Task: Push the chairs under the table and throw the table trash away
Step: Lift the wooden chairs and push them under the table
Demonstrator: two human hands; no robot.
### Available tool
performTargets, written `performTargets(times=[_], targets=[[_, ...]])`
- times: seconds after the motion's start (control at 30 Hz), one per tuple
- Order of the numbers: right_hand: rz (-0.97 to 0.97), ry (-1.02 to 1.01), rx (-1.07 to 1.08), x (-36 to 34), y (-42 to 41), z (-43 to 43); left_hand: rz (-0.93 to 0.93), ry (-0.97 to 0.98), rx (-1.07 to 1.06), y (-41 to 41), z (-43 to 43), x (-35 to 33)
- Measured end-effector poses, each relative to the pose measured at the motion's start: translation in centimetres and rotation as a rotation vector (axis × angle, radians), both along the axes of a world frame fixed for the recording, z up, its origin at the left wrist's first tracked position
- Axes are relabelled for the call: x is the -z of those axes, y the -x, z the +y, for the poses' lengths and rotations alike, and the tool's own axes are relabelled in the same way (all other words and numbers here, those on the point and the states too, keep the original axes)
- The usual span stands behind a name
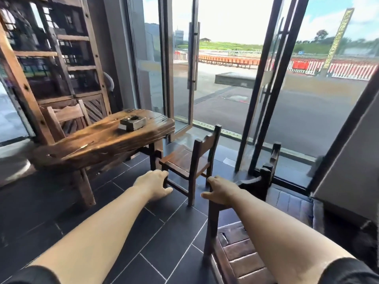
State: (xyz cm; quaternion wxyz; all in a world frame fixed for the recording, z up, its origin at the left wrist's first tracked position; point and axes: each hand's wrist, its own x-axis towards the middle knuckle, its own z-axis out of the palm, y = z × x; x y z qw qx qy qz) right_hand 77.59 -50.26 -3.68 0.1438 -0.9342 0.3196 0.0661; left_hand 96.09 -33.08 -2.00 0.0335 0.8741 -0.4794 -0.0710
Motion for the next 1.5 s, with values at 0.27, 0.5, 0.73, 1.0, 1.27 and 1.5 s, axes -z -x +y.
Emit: performTargets(times=[0.27, 0.5, 0.73, 1.0, 1.27, 1.5], targets=[[0.022, -0.013, 0.134, -0.5, -10.0, -6.0, 0.006, -0.004, 0.132, -11.9, -8.0, -0.3], [0.04, -0.046, 0.211, 1.3, -15.9, -14.3, 0.012, -0.044, 0.215, -19.6, -17.6, 1.4], [0.013, -0.068, 0.268, 2.8, -23.3, -26.8, -0.006, -0.054, 0.254, -27.5, -30.6, 2.0], [-0.016, -0.069, 0.39, 2.6, -25.6, -39.5, 0.013, -0.056, 0.359, -31.9, -45.9, 1.2], [0.035, -0.102, 0.641, 3.9, -22.2, -47.3, 0.008, -0.064, 0.609, -30.2, -59.8, 2.6], [0.035, -0.108, 0.963, 3.7, -19.3, -52.0, 0.017, -0.071, 0.959, -27.3, -73.0, 3.6]])
